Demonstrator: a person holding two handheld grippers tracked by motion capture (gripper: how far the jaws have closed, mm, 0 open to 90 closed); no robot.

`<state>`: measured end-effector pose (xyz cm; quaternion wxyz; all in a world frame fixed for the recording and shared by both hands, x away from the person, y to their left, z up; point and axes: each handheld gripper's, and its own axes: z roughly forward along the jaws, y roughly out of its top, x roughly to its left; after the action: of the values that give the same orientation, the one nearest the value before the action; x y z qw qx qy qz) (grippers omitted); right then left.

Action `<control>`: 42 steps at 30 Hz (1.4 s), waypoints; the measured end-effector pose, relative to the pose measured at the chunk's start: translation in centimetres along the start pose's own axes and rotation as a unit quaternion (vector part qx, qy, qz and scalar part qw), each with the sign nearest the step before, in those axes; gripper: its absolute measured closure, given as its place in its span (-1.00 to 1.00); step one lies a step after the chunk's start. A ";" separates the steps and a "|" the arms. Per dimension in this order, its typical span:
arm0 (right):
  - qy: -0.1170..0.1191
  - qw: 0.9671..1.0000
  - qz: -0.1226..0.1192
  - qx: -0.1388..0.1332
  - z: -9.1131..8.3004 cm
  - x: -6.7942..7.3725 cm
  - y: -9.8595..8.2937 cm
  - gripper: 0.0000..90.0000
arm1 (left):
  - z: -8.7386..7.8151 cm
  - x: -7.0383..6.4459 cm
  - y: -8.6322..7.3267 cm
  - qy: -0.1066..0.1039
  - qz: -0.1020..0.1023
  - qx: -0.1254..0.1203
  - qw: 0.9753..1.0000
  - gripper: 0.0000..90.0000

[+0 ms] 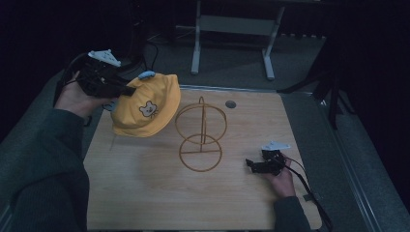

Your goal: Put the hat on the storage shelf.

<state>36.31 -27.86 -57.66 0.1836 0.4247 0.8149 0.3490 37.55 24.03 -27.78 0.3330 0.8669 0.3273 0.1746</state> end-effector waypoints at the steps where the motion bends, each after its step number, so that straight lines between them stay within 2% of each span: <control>1: 0.000 1.000 0.000 0.000 0.0 0.0 0.0 -0.69 | 0.0 0.0 0.0 0.000 0.000 0.000 1.000 0.86; 42: 0.000 1.000 -0.001 -0.001 0.0 0.0 0.0 -0.69 | -2.0 -0.3 1.5 -0.018 0.019 -0.034 0.999 0.86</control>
<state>36.32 -27.87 -57.67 0.1846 0.4238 0.8150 0.3493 36.96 23.98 -25.34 0.3647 0.8644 0.2981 0.1760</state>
